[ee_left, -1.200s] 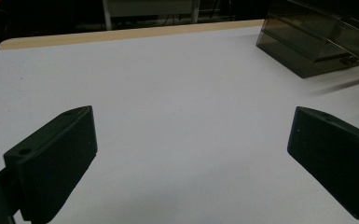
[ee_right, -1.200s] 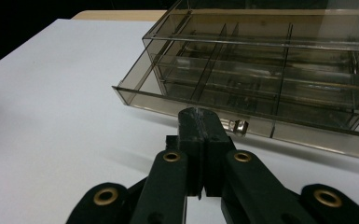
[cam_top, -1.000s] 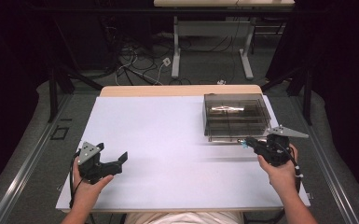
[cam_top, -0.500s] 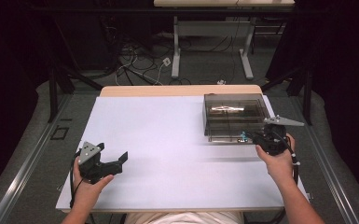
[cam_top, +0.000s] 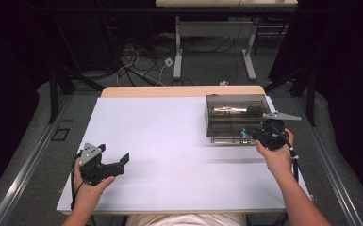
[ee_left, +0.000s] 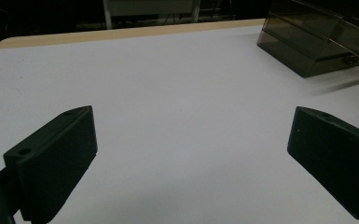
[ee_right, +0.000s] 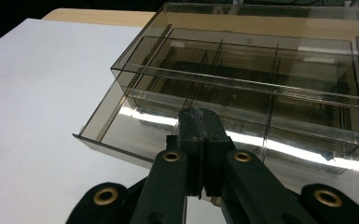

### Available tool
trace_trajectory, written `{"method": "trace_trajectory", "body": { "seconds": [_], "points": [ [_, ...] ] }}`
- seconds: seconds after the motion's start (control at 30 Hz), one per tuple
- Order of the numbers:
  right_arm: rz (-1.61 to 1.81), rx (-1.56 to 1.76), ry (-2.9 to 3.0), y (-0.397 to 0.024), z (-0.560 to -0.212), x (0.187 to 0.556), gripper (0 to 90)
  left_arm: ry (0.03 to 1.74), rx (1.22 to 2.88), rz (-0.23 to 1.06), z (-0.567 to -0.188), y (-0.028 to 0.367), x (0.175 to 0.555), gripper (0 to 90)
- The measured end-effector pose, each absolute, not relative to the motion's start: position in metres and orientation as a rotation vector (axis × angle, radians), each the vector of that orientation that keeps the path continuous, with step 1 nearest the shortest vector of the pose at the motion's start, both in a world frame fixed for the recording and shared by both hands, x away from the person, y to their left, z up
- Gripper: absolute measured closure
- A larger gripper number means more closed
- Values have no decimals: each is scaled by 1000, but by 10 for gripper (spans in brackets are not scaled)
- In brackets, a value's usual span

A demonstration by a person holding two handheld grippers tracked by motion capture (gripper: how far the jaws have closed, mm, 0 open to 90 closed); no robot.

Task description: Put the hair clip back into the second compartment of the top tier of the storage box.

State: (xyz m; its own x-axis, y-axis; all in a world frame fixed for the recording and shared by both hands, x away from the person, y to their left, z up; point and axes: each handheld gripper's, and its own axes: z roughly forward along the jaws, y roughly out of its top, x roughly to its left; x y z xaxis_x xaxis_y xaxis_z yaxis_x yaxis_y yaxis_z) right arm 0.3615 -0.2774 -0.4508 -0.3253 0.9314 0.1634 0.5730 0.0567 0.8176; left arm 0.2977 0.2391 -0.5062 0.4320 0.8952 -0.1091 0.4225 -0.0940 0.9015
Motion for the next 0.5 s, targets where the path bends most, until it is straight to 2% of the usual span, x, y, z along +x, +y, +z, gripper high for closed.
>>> {"method": "trace_trajectory", "body": {
  "seconds": [0.5],
  "points": [
    [1134,1519,1973,-270,-456,377,896,1152,1704,601,-506,239,298,13]
  ]
}}
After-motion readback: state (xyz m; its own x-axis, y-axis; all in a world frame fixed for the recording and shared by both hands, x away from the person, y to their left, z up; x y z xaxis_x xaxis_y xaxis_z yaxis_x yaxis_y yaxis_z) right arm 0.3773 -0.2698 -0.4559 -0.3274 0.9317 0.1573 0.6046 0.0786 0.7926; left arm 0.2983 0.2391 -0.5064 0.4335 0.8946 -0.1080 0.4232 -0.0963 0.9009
